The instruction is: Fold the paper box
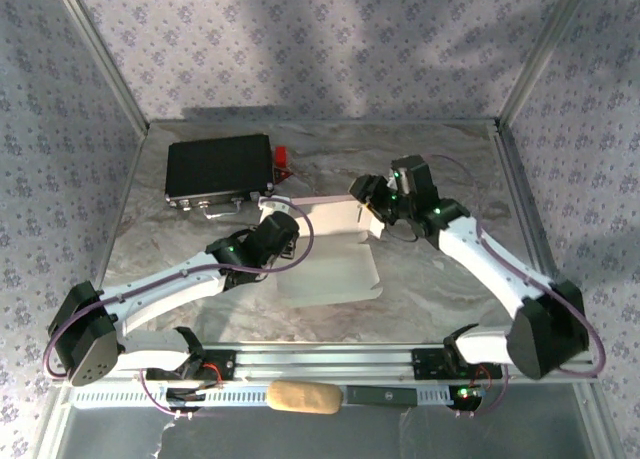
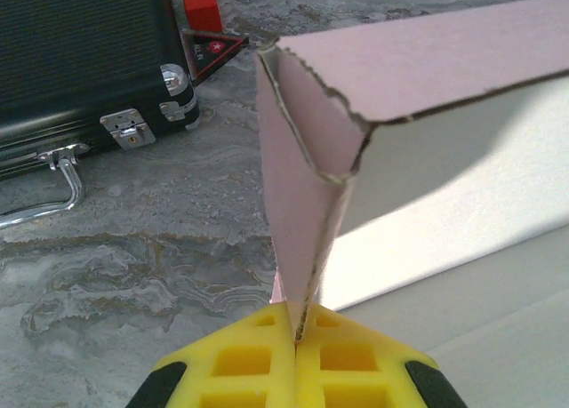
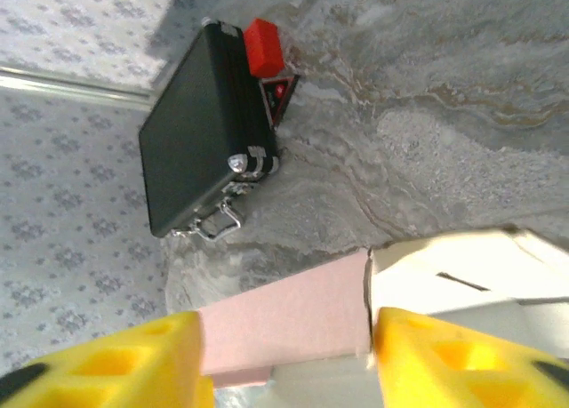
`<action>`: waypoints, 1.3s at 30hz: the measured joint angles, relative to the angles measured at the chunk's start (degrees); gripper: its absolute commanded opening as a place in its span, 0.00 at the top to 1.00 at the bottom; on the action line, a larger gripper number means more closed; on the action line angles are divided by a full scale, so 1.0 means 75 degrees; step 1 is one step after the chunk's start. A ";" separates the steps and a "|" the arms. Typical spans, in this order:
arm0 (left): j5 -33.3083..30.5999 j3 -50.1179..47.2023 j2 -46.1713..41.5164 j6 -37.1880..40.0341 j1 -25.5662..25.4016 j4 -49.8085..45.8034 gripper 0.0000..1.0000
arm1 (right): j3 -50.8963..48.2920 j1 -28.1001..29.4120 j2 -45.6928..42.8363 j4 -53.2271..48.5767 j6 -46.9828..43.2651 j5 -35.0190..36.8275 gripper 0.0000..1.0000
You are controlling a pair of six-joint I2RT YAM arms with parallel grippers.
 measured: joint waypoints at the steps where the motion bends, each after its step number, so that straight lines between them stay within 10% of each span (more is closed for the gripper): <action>1: 0.0000 0.0000 0.0000 0.0003 0.0000 -0.0006 1.00 | -0.0297 0.0000 -0.0484 -0.0003 -0.0105 0.0125 0.34; 9: 0.0003 0.0000 -0.0006 0.0012 0.0000 -0.0020 1.00 | -0.2582 0.0385 -0.2833 0.0329 -0.0784 0.0848 0.52; 39: 0.0035 0.0309 -0.0006 0.0149 -0.0044 -0.0087 1.00 | -0.2323 0.0425 0.0551 0.1632 -0.2081 0.1335 0.60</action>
